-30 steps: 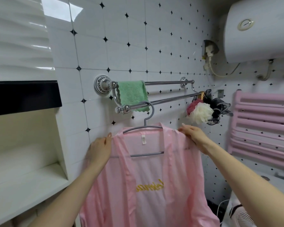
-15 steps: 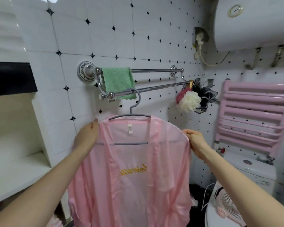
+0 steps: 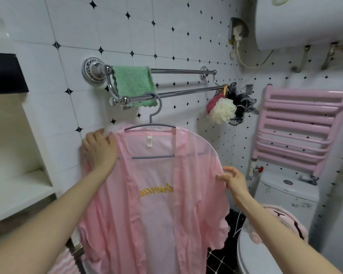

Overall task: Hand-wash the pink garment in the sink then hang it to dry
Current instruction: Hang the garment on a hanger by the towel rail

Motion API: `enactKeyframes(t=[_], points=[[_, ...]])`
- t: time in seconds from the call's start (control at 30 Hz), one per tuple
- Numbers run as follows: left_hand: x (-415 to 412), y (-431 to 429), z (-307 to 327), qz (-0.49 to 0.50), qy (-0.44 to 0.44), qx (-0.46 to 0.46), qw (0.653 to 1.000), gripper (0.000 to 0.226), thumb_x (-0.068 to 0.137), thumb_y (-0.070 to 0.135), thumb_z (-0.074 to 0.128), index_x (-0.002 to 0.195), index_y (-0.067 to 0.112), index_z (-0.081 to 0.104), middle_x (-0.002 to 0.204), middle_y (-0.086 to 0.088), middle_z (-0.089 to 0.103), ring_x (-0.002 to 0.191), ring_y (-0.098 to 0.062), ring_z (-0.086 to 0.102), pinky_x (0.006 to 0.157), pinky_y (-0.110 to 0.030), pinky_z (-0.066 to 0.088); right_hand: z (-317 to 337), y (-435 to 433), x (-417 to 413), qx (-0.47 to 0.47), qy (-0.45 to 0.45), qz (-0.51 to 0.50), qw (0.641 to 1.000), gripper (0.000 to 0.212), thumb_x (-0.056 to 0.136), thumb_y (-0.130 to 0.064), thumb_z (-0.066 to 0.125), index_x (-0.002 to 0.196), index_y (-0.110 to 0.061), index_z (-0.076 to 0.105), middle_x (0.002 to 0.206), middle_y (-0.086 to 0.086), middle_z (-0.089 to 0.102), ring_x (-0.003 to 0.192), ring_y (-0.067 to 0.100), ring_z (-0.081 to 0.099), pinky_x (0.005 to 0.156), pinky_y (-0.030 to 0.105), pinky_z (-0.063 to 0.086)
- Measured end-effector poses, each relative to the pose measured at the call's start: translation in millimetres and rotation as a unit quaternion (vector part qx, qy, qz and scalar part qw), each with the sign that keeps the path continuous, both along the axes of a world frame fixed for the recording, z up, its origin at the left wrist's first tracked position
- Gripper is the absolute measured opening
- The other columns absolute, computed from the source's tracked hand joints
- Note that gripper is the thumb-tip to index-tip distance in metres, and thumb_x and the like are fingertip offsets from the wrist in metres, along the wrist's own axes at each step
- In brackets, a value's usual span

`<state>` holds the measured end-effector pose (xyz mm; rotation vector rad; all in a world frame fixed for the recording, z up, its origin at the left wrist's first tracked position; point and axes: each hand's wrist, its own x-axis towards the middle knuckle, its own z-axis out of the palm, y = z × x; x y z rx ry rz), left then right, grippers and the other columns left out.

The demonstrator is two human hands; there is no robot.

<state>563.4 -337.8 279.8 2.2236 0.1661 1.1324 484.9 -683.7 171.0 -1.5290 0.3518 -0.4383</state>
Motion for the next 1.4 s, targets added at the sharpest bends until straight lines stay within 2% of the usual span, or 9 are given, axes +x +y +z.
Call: enactKeyframes(t=[0.13,0.4,0.5,0.57,0.73,0.87,1.07,1.23,1.4], points=[[-39.7,-46.7,-48.5,-0.159,-0.199,-0.001,0.967,0.025,0.079,0.005,0.047,0.103,0.002,0.054,0.101,-0.011,0.058,0.096,-0.025,0.048,0.089,-0.038,0.038,-6.9,-8.3,-4.7,-0.039,-0.005,0.031,0.999,0.021,0.092,-0.007,0.056,0.083,-0.021,0.069,0.075,-0.003,0.064,0.076,0.018,0.055,0.069,0.028,0.043],[-63.2,-134.5,-163.1,-0.453,0.294,-0.292,0.790,0.082,0.061,0.020,0.077,0.128,0.005,0.033,0.104,0.001,0.050,0.089,-0.014,0.054,0.080,-0.017,0.045,-45.5,-14.0,-30.9,-0.112,0.061,0.112,0.985,0.039,0.086,-0.045,0.065,0.121,-0.028,0.059,0.116,-0.008,0.063,0.106,0.013,0.060,0.091,0.034,0.049],[-59.3,-130.6,-188.1,-0.435,0.326,-0.182,0.819,0.026,0.073,0.012,0.078,0.093,0.018,0.062,0.075,0.001,0.056,0.071,-0.013,0.052,0.071,-0.024,0.043,-80.5,-19.5,-49.2,-0.166,0.137,0.148,0.965,0.029,0.080,-0.027,0.075,0.107,-0.025,0.066,0.103,-0.008,0.071,0.093,0.011,0.068,0.085,0.034,0.055],[-59.4,-122.6,-203.1,-0.408,0.316,-0.127,0.847,0.027,0.078,0.002,0.072,0.068,0.025,0.060,0.074,0.002,0.055,0.072,-0.014,0.052,0.072,-0.024,0.040,-104.9,-24.1,-63.4,-0.210,0.185,0.145,0.949,0.014,0.083,-0.030,0.071,0.090,-0.018,0.072,0.093,-0.005,0.073,0.083,0.011,0.067,0.081,0.038,0.055],[-75.5,-100.8,-220.9,-0.365,0.323,-0.245,0.838,0.025,0.097,0.004,0.042,0.075,0.017,0.039,0.090,-0.008,0.068,0.091,-0.022,0.065,0.079,-0.030,0.044,-119.5,-29.9,-111.0,-0.090,0.169,0.092,0.977,0.045,0.089,-0.043,0.061,0.096,0.001,0.065,0.084,0.006,0.060,0.073,0.017,0.052,0.066,0.029,0.039],[-140.2,-113.9,-215.8,-0.381,0.297,-0.122,0.867,0.016,0.085,0.015,0.049,0.079,0.029,0.044,0.088,0.014,0.068,0.085,-0.015,0.065,0.079,-0.031,0.049,-105.5,-14.6,-155.1,-0.025,0.158,0.195,0.968,0.039,0.083,-0.042,0.066,0.107,-0.011,0.064,0.094,0.005,0.070,0.064,0.011,0.062,0.060,0.024,0.045],[-270.2,-145.5,-245.6,-0.569,0.466,0.061,0.674,0.080,0.077,0.036,0.071,0.132,0.040,0.013,0.130,0.020,0.017,0.128,-0.005,0.031,0.103,-0.020,0.030,-111.5,26.7,-210.6,0.045,0.192,0.171,0.965,0.028,0.083,-0.002,0.067,0.110,0.001,0.060,0.094,0.017,0.072,0.081,0.028,0.070,0.067,0.031,0.056],[-313.5,-157.8,-247.5,-0.493,0.345,-0.071,0.796,0.065,0.083,0.027,0.069,0.108,0.064,0.023,0.118,0.027,0.047,0.099,0.011,0.050,0.087,-0.011,0.041,-106.3,49.7,-258.4,0.133,0.161,0.075,0.975,0.044,0.085,-0.022,0.065,0.103,0.017,0.057,0.097,0.031,0.066,0.076,0.031,0.068,0.064,0.033,0.058],[-322.4,-153.3,-233.0,-0.499,0.214,-0.006,0.840,0.011,0.082,0.028,0.057,0.082,0.037,0.052,0.100,0.023,0.040,0.099,0.003,0.044,0.082,-0.019,0.044,-85.7,56.4,-292.3,0.142,0.088,0.061,0.984,0.068,0.071,-0.040,0.078,0.099,0.017,0.055,0.081,0.021,0.064,0.067,0.024,0.063,0.055,0.022,0.051]])
